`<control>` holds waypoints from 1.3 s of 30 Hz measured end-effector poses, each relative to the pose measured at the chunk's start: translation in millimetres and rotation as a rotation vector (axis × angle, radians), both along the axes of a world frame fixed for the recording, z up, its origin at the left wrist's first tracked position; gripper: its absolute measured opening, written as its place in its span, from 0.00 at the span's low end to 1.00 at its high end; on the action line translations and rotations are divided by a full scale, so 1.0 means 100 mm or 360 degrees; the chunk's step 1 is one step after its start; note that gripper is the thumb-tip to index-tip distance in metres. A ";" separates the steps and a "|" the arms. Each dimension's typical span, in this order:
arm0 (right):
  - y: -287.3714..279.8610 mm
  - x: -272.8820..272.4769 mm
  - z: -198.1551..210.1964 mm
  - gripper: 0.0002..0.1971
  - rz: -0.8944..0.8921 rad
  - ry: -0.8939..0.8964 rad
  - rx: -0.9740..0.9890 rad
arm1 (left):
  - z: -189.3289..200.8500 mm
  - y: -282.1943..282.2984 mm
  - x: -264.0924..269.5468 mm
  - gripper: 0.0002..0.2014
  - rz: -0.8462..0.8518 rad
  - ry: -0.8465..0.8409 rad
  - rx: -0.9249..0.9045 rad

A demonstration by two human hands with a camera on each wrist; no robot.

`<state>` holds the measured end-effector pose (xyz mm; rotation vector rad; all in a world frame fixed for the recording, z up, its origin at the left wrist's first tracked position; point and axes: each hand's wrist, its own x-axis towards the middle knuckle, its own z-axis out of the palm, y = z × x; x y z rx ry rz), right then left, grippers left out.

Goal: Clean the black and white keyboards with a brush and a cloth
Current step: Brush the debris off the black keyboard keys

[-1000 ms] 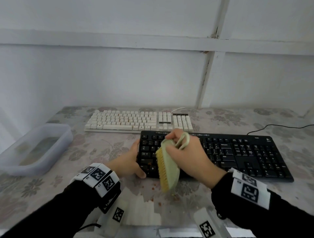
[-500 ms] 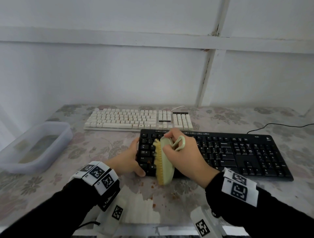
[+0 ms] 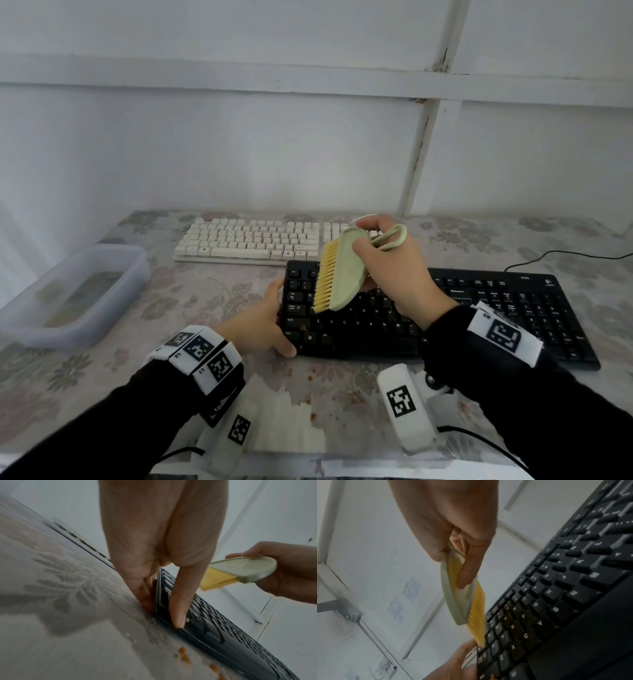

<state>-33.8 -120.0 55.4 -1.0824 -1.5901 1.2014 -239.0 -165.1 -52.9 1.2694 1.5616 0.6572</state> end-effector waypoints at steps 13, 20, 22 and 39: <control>-0.38 -0.03 -0.29 0.10 0.0383 -0.0517 0.0307 | 0.04 -0.01 0.03 0.68 -0.0002 -0.0021 0.0028; -0.20 -0.07 -0.01 0.10 0.0162 -0.0318 0.0349 | 0.02 -0.01 0.01 0.68 0.0005 -0.0051 -0.0003; -0.11 -0.12 0.00 0.11 0.0120 -0.0304 0.0383 | 0.03 -0.01 0.01 0.68 0.0003 -0.0047 -0.0007; -0.12 -0.18 -0.08 0.10 0.0137 -0.0348 0.0406 | 0.12 -0.06 0.06 0.66 -0.0006 0.0003 -0.0010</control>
